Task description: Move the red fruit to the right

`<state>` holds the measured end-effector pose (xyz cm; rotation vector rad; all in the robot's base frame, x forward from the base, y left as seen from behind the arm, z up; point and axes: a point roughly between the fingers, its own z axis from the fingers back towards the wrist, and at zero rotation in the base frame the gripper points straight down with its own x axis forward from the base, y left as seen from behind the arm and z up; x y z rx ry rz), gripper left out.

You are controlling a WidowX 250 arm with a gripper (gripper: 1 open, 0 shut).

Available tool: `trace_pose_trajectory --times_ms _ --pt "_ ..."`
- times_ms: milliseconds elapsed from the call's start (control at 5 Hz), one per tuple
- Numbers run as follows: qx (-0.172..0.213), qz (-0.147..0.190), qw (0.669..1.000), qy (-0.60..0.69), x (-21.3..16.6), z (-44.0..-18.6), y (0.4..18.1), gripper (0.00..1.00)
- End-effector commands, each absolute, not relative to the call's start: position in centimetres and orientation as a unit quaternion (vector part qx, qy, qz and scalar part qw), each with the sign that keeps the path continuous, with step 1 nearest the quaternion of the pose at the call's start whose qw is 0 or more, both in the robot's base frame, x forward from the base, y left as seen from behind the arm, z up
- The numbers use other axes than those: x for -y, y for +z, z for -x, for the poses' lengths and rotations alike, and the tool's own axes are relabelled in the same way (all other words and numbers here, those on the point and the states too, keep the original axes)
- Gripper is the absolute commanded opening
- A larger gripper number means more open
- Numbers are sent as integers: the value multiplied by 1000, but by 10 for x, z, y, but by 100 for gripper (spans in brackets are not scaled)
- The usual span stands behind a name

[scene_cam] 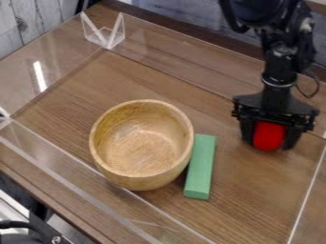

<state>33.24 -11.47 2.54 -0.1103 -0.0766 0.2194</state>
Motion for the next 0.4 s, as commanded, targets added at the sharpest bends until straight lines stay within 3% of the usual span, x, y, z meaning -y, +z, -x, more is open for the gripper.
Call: trace_pose_trajectory --times_ms 0,200 --pt "80 71 987 120 122 -336 55 100" --pt "84 77 988 102 114 -340 62 100"
